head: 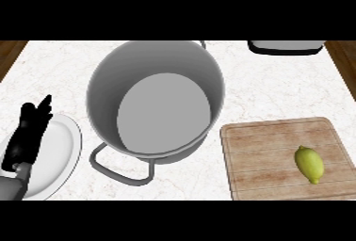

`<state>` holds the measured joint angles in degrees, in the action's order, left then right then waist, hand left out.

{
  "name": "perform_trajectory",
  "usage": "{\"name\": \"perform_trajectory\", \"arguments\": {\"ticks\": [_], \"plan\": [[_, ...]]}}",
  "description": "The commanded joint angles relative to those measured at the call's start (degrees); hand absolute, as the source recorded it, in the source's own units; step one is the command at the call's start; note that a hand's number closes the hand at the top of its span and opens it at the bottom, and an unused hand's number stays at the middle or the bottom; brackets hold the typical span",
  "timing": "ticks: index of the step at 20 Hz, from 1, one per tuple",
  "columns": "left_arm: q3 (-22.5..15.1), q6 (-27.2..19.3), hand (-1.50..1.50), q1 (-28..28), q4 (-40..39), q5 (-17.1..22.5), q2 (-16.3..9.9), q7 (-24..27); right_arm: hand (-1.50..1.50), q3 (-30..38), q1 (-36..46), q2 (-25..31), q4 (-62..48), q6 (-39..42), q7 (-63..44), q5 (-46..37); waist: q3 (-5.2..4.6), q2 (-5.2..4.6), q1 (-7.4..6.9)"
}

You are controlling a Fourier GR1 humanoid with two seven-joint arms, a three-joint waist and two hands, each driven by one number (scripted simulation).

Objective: Pick the lemon from the cutting board and place it in the pot

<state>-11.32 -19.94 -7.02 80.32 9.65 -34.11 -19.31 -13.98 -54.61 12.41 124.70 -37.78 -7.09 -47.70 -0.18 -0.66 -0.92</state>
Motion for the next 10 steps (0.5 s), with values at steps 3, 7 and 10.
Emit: {"name": "perform_trajectory", "arguments": {"ticks": [3, 7, 10], "plan": [[1.68, 1.83, 0.00, 1.98, 1.47, -0.69, 0.00, -0.08, -1.50, 1.35, 13.30, -3.62, 0.64, 12.28, -15.82, -10.25, 0.14, 0.45, 0.11], [2.63, 2.88, 0.00, -0.85, -2.69, -2.26, 2.47, 0.45, -1.50, 5.14, 22.68, -3.59, -5.47, 15.57, -17.95, -7.77, 0.17, 0.54, 0.85], [3.61, 1.64, 0.00, 3.13, 1.81, -3.98, 3.84, -0.80, -1.50, 3.38, 21.18, -4.94, -8.42, 13.40, -15.37, -8.38, 0.20, 0.72, 0.94]]}}
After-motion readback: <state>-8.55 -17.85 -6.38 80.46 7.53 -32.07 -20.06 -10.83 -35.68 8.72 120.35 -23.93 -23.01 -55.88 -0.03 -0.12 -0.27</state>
